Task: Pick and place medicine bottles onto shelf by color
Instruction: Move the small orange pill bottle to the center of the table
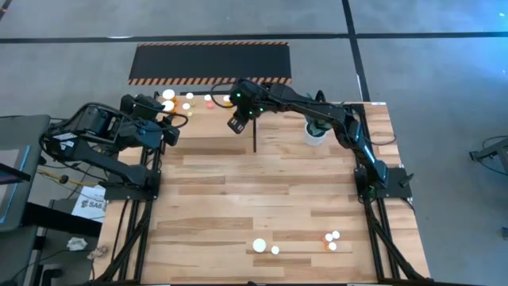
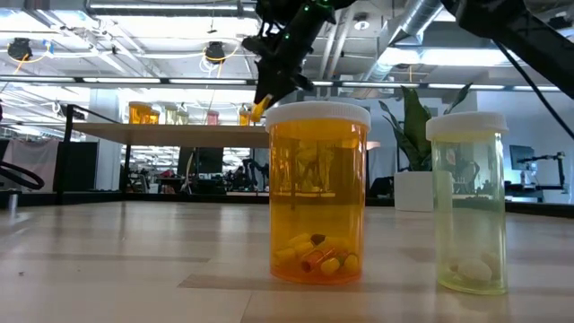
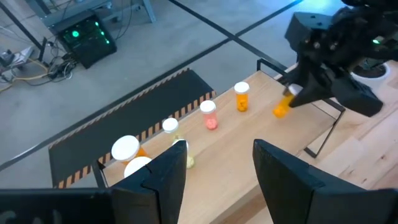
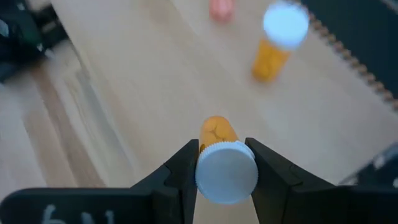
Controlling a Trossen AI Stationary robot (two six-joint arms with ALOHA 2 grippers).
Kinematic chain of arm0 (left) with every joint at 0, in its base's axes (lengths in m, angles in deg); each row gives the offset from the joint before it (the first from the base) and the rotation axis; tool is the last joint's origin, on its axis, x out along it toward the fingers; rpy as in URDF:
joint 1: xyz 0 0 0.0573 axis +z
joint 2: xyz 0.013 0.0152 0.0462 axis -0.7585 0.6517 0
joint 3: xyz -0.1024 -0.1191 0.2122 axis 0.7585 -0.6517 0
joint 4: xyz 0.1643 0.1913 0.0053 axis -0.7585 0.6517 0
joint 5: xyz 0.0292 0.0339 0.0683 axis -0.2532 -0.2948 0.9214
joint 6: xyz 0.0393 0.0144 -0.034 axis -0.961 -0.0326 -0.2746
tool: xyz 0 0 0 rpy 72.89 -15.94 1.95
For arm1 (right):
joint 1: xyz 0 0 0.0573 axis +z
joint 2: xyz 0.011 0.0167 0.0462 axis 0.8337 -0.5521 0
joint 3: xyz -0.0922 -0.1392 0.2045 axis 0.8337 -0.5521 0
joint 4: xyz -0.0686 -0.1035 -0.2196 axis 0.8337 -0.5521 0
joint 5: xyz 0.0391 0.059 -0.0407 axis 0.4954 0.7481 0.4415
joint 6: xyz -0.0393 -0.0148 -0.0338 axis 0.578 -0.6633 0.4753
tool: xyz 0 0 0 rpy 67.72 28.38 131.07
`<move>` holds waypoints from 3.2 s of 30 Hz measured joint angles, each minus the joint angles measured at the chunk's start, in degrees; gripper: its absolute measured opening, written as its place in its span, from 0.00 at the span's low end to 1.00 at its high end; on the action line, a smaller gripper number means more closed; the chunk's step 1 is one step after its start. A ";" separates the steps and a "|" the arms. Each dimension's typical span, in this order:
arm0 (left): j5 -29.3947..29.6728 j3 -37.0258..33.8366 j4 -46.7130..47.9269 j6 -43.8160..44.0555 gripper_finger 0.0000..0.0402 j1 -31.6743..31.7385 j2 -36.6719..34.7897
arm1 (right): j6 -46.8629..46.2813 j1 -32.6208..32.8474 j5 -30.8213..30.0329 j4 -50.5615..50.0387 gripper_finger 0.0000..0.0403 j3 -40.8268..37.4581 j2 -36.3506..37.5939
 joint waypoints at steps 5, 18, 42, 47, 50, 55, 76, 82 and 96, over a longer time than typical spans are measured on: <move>-0.05 0.00 0.01 0.01 0.43 0.00 0.00 | -1.59 2.01 1.12 -4.97 0.35 0.25 0.00; -1.64 0.00 0.01 0.70 0.43 -0.02 0.02 | -2.19 7.21 4.38 -10.94 0.34 0.44 1.07; -3.27 -9.09 -1.72 14.18 0.43 -5.21 0.28 | -18.93 13.67 5.56 -2.19 0.34 -13.51 -1.43; -1.75 -9.09 -2.33 17.45 0.43 -8.60 0.21 | -23.21 14.88 5.47 -0.25 0.34 -18.81 -1.40; -0.67 -9.09 -2.51 18.95 0.43 -10.50 0.20 | -24.42 15.53 5.39 0.09 0.34 -21.17 -1.65; 0.14 -9.09 -2.51 20.67 0.43 -12.05 0.22 | -25.99 15.97 2.37 2.92 0.34 -22.62 -1.55; 0.13 -9.05 -2.46 20.85 0.43 -12.50 0.46 | -30.34 17.89 -3.39 2.48 0.34 -22.59 -1.55; 0.13 -9.05 -2.46 19.51 0.43 -12.50 0.46 | -32.12 17.70 -4.43 2.09 0.34 -22.58 -1.53; 0.11 -9.05 -1.93 19.21 0.43 -12.50 0.46 | -35.36 17.92 -4.43 1.20 0.34 -22.57 -1.53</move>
